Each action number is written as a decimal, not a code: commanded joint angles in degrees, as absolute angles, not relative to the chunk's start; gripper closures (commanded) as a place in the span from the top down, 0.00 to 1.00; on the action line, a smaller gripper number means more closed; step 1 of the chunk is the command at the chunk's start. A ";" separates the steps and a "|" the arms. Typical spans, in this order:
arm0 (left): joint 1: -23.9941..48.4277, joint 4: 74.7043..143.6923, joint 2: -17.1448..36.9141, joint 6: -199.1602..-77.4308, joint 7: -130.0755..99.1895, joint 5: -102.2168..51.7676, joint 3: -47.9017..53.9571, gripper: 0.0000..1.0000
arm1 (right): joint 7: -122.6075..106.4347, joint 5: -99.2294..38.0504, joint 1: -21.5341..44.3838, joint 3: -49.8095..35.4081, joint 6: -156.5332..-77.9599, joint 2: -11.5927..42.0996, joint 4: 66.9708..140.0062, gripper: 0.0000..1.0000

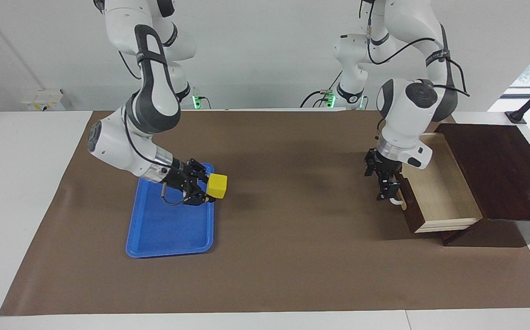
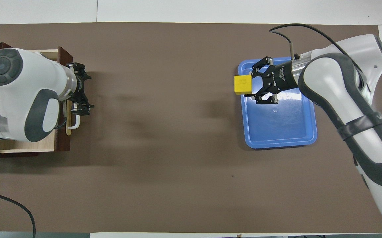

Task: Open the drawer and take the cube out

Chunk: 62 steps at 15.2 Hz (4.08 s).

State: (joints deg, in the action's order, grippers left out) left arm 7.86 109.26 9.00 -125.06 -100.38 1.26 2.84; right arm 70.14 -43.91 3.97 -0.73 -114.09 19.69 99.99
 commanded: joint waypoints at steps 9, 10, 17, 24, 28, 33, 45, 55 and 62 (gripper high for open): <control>-11.16 108.54 8.79 -124.37 -67.08 10.99 3.60 1.00 | 53.27 -42.46 -5.27 -0.09 -113.99 24.70 106.78 0.00; -11.34 108.72 8.88 -124.54 -66.02 10.99 3.69 1.00 | 51.17 -42.10 -5.19 0.52 -114.78 24.70 107.92 0.00; -1.77 103.28 4.06 -108.49 -61.99 6.18 5.27 1.00 | 47.47 -41.75 -5.01 1.67 -116.80 24.08 111.27 0.00; -2.55 96.59 -1.49 -87.10 -18.34 0.35 4.75 1.00 | 45.62 -38.77 -5.19 1.93 -116.89 23.99 111.62 1.00; -2.81 95.80 1.32 -84.46 -6.60 0.44 4.83 1.00 | 45.61 -38.23 -5.19 1.93 -116.63 23.99 111.53 1.00; -1.58 89.48 6.77 -80.34 -6.42 0.17 5.01 1.00 | 45.97 -37.97 -5.19 1.85 -116.19 23.99 111.10 1.00; 0.79 92.37 1.67 -83.06 -2.02 0.09 4.75 1.00 | 42.39 -21.99 -4.48 1.85 -99.88 9.14 101.54 1.00; 0.79 91.41 1.85 -87.19 -1.76 -0.09 5.10 1.00 | -2.78 -1.78 -2.63 0.71 -91.77 -2.80 96.33 1.00; 0.62 90.97 1.58 -88.58 -1.76 -3.78 5.01 1.00 | -8.70 1.06 -4.92 -1.14 -81.82 0.18 87.09 1.00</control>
State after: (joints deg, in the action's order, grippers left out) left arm 0.26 90.93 2.18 -87.12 -1.67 -2.86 5.47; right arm -7.15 0.18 -3.20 -0.02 -82.70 -2.08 88.90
